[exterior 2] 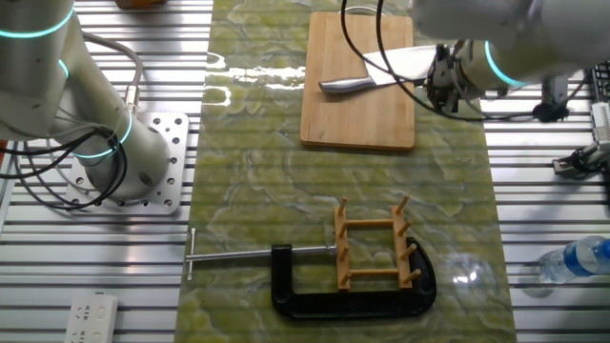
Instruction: Put the knife on the knife rack
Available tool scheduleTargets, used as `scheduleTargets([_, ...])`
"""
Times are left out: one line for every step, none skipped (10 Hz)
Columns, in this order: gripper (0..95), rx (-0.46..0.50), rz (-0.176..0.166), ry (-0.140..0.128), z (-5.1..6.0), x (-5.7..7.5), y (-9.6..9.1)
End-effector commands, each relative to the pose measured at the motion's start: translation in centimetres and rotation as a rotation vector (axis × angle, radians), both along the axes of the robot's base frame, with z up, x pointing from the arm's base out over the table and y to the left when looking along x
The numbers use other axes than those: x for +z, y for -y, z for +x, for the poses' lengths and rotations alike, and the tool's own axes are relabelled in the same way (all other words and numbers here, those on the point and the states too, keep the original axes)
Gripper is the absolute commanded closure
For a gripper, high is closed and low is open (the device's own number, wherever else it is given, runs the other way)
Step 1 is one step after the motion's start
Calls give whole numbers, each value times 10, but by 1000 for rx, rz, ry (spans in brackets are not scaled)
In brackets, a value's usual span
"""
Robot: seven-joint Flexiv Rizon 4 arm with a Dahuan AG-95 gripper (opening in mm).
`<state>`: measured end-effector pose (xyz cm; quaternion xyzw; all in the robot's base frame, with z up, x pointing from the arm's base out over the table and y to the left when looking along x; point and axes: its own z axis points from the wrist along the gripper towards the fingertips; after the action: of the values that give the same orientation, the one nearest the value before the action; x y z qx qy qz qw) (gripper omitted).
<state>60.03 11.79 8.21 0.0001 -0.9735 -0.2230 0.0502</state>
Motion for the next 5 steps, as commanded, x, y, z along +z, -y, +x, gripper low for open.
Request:
scheduleTargets([950,-2,38,-7,8,-8,-3])
scheduleTargets([950,-7,50,-9,9,-10,-3])
scheduleTargets([950,-28,84,-18,11,-15,-5])
scheduleTargets([950,-36,94,-23,12,-18,-7])
scheduleTargets([950,-39,109,-25,13,-21,-8])
